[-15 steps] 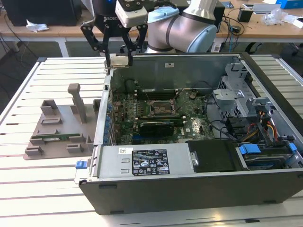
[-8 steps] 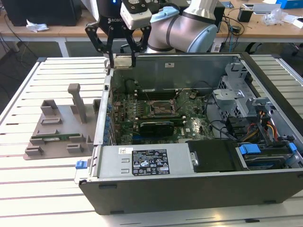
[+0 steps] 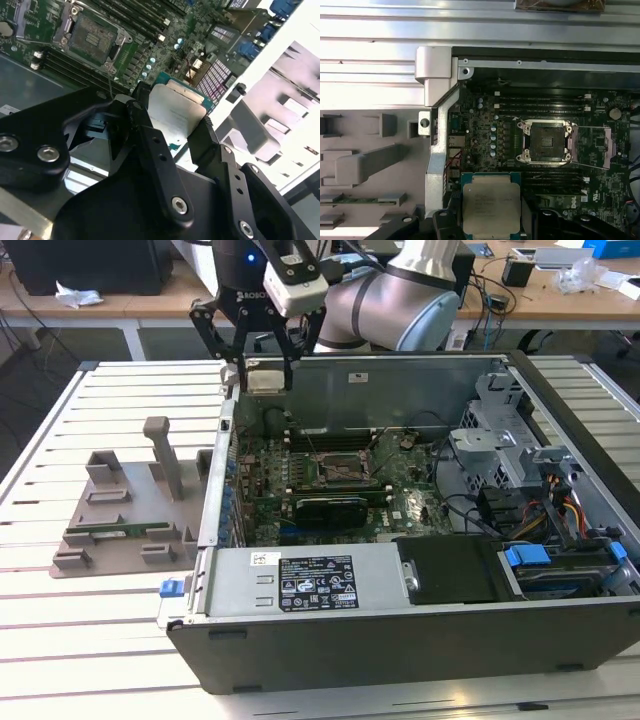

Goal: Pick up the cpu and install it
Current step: 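Pick up the cpu and move it towards the insertion slot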

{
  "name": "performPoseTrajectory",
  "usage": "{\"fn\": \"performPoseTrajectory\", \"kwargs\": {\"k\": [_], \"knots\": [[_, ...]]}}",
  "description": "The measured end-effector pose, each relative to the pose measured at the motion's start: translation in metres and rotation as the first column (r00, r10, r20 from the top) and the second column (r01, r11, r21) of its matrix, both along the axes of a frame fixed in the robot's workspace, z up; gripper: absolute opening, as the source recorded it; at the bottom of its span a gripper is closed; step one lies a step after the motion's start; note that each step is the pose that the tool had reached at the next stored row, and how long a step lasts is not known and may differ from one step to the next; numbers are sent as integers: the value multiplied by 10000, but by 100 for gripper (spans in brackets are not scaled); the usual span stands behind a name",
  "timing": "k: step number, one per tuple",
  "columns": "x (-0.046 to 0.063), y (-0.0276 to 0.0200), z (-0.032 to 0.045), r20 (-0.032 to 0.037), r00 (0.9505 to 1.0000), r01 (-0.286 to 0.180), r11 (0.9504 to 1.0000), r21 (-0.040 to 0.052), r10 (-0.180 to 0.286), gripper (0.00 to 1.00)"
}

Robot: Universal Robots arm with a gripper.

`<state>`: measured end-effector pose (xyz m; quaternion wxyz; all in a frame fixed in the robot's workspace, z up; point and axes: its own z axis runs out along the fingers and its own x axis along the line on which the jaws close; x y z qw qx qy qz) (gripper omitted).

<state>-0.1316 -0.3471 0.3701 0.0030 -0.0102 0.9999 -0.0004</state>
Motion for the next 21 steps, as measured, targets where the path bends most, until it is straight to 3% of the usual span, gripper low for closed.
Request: {"fn": "performPoseTrajectory", "kwargs": {"k": [3, 9, 21], "knots": [[29, 0, -63, -9, 10000, 0, 10000, 0, 0, 55], [92, 0, -115, -8, 10000, -1, 10000, 1, 1, 55], [154, 1, -150, -9, 10000, 0, 10000, -1, 0, 55]]}}
